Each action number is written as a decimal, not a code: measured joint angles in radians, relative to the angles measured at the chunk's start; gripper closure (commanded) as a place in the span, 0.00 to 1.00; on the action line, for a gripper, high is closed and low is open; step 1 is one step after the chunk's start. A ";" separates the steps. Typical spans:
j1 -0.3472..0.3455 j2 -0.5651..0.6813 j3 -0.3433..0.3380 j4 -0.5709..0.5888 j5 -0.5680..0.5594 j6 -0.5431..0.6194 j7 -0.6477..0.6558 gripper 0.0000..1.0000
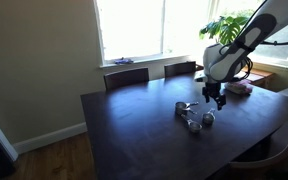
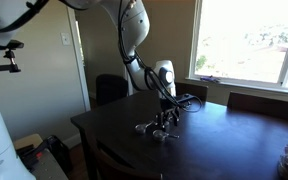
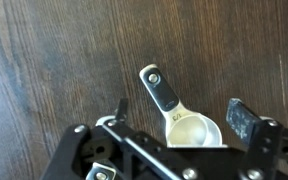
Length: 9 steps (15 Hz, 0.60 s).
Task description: Stack the pots in order of size
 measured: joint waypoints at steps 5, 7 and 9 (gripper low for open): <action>0.033 0.111 -0.003 0.117 -0.022 -0.061 -0.057 0.00; 0.044 0.153 -0.009 0.156 -0.040 -0.061 -0.064 0.18; 0.054 0.185 -0.019 0.187 -0.052 -0.062 -0.073 0.33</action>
